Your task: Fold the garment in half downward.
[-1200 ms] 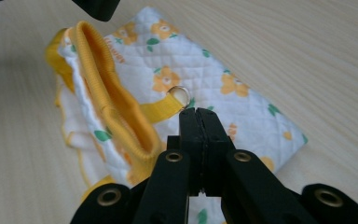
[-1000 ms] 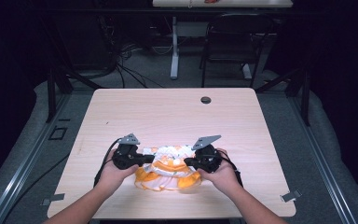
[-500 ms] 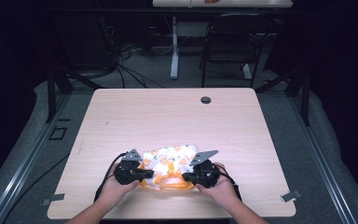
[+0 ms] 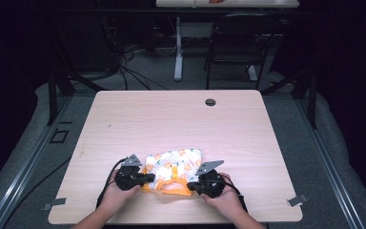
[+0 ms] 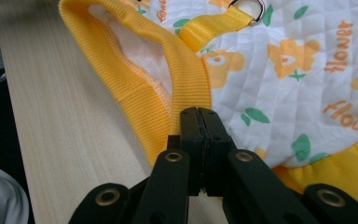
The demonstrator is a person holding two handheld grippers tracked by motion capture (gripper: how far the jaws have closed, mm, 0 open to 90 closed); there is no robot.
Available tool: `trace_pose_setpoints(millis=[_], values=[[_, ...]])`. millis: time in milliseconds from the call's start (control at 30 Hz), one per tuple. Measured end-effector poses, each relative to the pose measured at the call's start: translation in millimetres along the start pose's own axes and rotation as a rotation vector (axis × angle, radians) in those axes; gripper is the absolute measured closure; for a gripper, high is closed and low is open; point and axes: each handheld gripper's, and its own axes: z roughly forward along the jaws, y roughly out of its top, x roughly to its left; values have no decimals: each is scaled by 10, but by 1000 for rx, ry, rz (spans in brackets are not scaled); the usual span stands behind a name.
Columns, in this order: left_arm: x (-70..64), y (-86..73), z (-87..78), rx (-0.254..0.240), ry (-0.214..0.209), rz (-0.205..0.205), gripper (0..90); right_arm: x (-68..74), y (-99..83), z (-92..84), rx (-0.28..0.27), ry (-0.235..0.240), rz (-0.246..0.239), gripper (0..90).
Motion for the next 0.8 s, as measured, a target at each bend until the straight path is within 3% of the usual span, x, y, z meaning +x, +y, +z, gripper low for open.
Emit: trace_pose_setpoints(millis=[467,633,800], values=[[18,59,50,4,19,2,899,-56,46,52,6,3,20,895],[63,128,90,10,45,21,899,-110,71,70,3,-7,30,895],[107,180,137,-2,66,19,899,-135,137,86,28,-39,5,895]])
